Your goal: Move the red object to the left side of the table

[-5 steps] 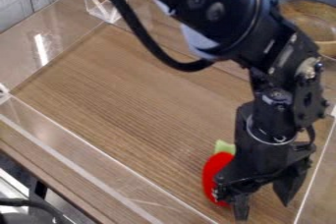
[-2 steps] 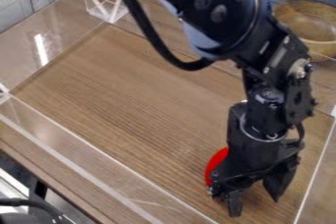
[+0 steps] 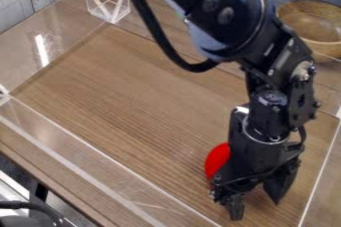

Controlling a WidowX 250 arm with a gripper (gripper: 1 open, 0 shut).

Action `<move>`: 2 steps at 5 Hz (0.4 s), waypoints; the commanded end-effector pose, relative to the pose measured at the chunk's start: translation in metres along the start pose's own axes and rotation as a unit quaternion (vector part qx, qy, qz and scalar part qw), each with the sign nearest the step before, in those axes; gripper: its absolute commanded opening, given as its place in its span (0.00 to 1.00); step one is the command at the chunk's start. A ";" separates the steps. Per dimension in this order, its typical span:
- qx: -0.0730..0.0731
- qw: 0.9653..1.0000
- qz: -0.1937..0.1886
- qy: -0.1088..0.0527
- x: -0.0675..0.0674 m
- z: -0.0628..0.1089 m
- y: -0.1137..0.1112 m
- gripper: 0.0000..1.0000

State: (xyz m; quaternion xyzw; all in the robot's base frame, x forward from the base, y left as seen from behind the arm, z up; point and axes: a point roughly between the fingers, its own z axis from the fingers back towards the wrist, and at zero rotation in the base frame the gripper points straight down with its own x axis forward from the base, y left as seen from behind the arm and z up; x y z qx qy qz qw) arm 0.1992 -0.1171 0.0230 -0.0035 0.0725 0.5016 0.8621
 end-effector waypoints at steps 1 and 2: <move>-0.018 1.000 0.008 0.000 0.003 0.009 -0.011 1.00; -0.012 1.000 0.015 0.003 0.003 0.007 -0.011 1.00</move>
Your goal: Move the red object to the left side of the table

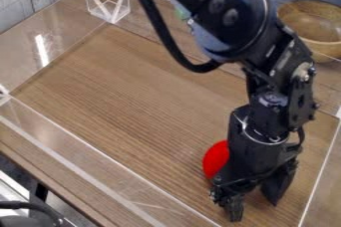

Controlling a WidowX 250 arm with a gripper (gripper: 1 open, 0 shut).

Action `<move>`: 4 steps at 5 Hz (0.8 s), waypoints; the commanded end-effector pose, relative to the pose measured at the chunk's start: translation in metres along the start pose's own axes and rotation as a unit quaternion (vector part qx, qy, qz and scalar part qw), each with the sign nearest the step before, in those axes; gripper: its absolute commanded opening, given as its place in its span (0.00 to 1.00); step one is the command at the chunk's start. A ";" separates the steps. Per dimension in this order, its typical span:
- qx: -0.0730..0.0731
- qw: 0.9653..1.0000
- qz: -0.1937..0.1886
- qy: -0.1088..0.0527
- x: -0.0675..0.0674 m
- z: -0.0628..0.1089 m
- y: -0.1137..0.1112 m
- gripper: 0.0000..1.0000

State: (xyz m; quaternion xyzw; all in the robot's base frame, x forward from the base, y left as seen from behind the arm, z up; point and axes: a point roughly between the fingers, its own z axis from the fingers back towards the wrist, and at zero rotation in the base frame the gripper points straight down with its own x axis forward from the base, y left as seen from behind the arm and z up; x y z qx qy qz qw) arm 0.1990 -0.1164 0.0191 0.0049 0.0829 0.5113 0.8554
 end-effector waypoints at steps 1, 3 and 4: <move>-0.019 1.000 0.007 0.000 0.003 0.009 -0.011 1.00; -0.008 1.000 0.013 0.003 0.004 0.006 -0.011 1.00; -0.002 1.000 0.016 0.003 0.004 0.004 -0.010 1.00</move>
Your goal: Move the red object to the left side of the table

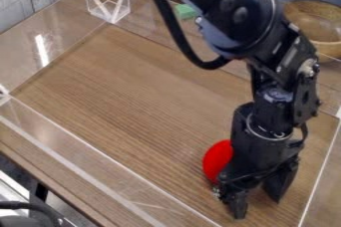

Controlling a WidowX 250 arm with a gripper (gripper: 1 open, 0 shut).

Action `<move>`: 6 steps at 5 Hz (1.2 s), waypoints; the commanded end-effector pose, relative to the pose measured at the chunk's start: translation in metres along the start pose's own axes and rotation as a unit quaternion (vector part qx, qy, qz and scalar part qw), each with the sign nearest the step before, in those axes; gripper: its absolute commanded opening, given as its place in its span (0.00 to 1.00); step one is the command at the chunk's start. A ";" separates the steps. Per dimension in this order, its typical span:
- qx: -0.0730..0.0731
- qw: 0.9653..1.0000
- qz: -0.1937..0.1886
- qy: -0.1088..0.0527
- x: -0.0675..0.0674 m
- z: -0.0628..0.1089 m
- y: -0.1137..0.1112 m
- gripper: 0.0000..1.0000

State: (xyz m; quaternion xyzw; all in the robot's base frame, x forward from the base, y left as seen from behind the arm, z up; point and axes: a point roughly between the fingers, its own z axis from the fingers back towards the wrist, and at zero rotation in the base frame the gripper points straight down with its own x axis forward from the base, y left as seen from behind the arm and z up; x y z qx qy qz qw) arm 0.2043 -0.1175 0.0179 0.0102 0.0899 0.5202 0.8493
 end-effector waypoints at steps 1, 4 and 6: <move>-0.004 1.000 0.008 0.000 0.003 0.004 -0.004 1.00; 0.000 1.000 0.023 0.003 0.018 -0.006 -0.005 1.00; 0.002 1.000 0.026 0.005 0.023 -0.010 -0.004 0.00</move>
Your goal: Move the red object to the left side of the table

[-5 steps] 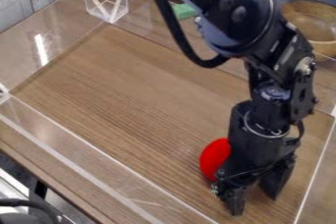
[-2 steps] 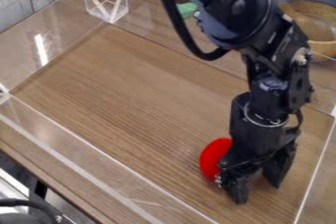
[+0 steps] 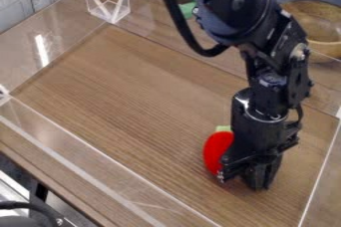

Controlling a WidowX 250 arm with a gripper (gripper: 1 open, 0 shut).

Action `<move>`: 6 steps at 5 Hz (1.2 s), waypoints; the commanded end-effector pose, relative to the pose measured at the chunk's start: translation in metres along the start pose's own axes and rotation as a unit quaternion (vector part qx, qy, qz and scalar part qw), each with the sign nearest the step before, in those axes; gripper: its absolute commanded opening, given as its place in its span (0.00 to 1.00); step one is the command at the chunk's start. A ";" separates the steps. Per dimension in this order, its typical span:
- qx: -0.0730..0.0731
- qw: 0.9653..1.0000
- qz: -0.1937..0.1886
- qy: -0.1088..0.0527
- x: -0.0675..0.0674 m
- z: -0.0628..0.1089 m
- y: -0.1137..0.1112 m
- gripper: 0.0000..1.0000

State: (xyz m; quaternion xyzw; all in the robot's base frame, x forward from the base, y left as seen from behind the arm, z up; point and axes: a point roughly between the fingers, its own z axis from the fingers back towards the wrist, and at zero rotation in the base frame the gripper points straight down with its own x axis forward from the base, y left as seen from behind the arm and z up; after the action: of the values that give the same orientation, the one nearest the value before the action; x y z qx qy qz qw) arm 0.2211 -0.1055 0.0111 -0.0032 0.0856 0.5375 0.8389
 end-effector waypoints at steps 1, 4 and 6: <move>0.026 1.000 0.008 0.006 0.004 0.001 0.009 0.00; 0.070 0.997 -0.009 0.029 0.003 0.048 0.018 0.00; 0.091 0.992 -0.030 0.076 0.031 0.142 0.014 0.00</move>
State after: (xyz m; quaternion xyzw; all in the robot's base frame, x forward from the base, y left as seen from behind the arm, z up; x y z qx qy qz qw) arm 0.2366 -0.0566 0.1291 0.0490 0.2271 0.5040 0.8319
